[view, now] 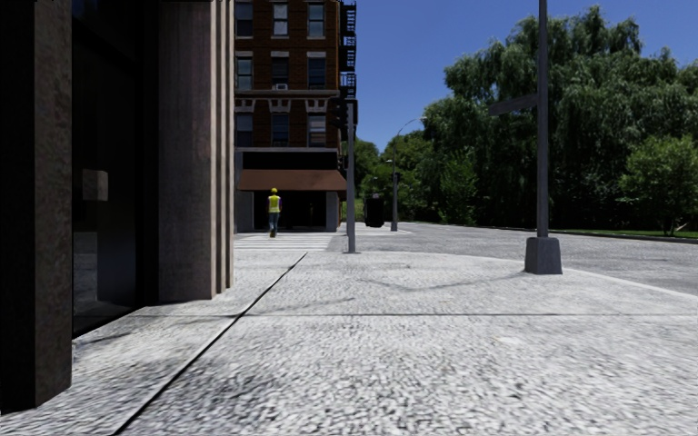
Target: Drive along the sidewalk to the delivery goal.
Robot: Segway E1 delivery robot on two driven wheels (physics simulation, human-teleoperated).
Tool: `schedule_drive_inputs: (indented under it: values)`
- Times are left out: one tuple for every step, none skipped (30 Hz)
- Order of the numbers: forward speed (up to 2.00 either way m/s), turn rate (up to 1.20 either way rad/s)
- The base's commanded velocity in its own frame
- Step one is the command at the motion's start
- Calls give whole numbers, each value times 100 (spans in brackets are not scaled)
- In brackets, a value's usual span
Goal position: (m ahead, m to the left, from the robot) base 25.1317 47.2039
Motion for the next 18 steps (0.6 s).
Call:
schedule_drive_inputs:
  values:
    - [197, 29]
    - [197, 29]
    - [197, 29]
    - [197, 29]
    - [197, 29]
    - [197, 29]
    - [197, 29]
    - [197, 29]
    - [197, 29]
    - [197, 27]
    - [197, 27]
    - [197, 11]
    - [197, 0]
    - [197, 0]
    - [197, 0]
    - [197, 0]
    - [197, 0]
    - [197, 0]
